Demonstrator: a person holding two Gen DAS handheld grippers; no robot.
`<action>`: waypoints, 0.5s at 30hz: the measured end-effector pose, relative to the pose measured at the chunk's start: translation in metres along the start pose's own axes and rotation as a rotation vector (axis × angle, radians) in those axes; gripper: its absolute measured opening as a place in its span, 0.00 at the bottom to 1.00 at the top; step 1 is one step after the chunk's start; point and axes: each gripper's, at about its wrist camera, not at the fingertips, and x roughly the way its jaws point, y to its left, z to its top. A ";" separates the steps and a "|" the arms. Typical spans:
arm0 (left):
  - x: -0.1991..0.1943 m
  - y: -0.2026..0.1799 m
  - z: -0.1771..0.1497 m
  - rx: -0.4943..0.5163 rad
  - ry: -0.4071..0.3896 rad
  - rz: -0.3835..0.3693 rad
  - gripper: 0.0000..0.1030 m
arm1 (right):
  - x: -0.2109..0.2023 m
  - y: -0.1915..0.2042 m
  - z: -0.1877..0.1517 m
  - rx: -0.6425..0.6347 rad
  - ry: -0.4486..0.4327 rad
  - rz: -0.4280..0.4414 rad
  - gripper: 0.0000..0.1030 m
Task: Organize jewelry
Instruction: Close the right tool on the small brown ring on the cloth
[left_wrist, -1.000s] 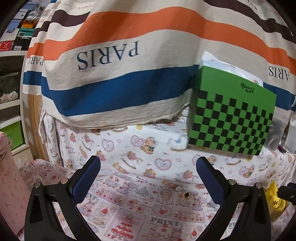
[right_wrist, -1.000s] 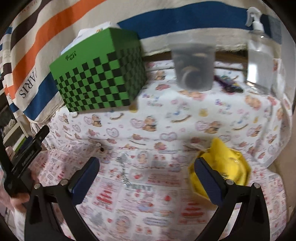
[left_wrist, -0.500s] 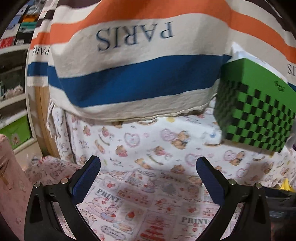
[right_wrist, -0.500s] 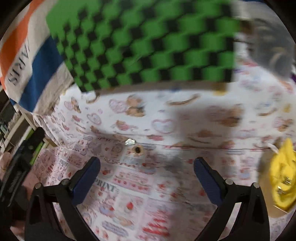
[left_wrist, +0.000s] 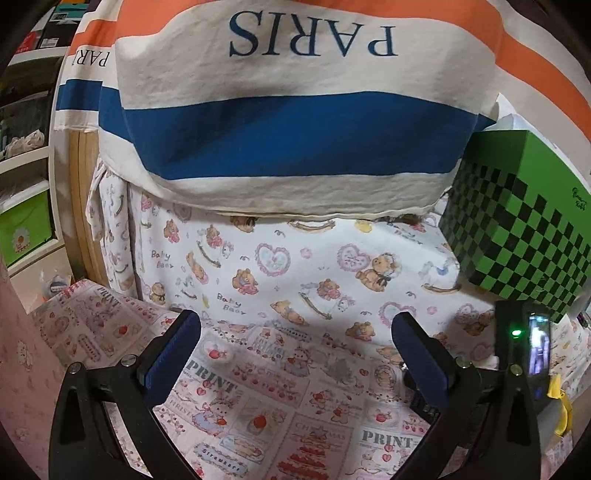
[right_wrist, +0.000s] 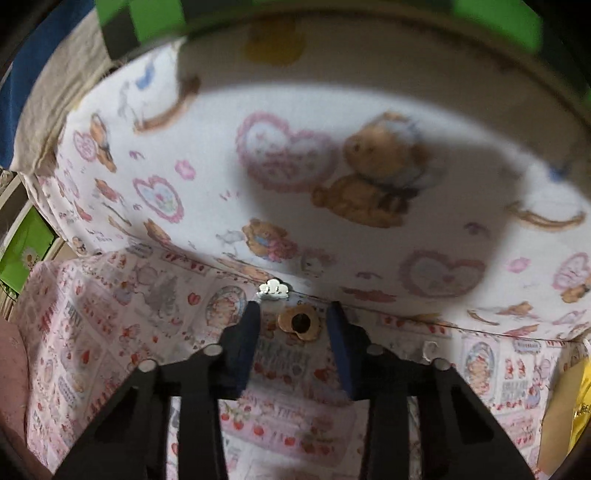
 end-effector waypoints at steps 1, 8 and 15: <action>0.000 -0.001 0.000 0.002 -0.002 0.001 0.99 | 0.001 0.000 0.000 -0.002 -0.002 -0.001 0.30; -0.001 -0.010 -0.001 0.040 0.008 -0.019 0.99 | -0.002 -0.004 -0.004 -0.006 -0.015 0.013 0.21; -0.005 -0.015 -0.001 0.056 0.002 -0.034 0.99 | -0.035 -0.014 -0.023 -0.021 -0.038 0.023 0.21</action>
